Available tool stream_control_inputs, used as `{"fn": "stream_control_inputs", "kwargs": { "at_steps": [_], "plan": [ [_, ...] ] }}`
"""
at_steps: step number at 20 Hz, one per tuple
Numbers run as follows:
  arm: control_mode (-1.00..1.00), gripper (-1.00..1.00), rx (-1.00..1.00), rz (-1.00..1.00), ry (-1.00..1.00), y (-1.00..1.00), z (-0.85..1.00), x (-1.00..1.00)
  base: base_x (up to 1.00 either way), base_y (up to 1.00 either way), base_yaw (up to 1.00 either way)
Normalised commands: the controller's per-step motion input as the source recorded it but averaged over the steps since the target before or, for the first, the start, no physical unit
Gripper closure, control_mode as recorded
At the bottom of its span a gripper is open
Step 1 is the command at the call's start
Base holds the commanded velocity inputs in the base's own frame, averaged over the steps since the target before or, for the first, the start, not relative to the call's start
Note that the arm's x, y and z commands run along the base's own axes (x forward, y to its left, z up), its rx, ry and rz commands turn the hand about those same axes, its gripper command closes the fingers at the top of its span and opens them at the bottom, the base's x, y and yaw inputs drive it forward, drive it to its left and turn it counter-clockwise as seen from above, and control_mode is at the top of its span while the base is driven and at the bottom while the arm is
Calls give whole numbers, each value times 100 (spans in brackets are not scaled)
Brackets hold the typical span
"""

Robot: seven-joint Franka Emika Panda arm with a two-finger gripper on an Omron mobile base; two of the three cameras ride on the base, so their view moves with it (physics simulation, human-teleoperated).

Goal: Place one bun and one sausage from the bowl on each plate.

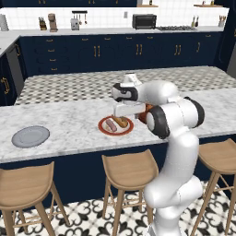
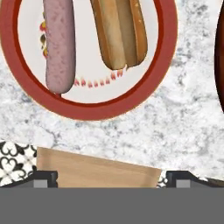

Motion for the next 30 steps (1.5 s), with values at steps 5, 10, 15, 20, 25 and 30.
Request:
{"fn": "stream_control_inputs", "kwargs": {
  "at_steps": [5,10,15,20,25,30],
  "plan": [
    [-100,-100,0,0,0,-100,35,-21,0,0,0],
    [-100,-100,0,2,0,-89,1,21,0,0,0],
    [-100,-100,5,6,3,-73,0,61,0,0,0],
    [-100,-100,6,5,3,-68,-9,71,0,0,0],
    [-100,-100,2,2,0,-42,-26,59,0,0,0],
    [-100,-100,1,0,0,-17,-42,39,0,0,0]
  ]
}}
